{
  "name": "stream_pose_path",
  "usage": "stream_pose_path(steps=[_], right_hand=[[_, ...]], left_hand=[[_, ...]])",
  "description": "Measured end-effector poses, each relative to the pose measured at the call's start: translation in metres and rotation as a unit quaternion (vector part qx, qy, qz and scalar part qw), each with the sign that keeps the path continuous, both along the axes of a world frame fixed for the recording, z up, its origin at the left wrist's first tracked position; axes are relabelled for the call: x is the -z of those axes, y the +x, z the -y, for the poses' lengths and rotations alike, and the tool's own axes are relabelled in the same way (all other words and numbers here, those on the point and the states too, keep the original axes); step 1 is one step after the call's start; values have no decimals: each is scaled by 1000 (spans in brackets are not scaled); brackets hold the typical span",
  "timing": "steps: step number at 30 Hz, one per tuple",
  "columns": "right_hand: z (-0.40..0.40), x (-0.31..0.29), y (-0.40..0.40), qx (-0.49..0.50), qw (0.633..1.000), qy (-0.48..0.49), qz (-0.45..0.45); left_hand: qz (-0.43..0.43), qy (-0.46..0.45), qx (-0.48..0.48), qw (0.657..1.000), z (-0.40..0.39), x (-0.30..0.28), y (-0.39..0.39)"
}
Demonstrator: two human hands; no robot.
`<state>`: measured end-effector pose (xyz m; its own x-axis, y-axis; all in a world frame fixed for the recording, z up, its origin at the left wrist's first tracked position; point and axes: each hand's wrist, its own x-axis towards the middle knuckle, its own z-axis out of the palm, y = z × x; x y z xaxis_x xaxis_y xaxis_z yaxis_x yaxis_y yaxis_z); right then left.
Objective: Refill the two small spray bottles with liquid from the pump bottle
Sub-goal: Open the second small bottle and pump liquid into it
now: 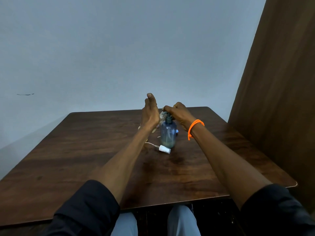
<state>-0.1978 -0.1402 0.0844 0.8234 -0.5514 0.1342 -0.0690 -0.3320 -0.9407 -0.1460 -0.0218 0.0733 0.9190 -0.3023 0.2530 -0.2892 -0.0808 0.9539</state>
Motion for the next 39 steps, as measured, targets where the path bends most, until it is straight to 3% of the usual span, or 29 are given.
stream_pose_path(steps=[21,39], right_hand=[[2,-9,-2,23,998,-59,-10],[4,13,6,4,1000,-16,-5]], left_hand=[[-5,-7,-3,1000,5,1,0],[-18,-6,-10,1000,7,9,10]])
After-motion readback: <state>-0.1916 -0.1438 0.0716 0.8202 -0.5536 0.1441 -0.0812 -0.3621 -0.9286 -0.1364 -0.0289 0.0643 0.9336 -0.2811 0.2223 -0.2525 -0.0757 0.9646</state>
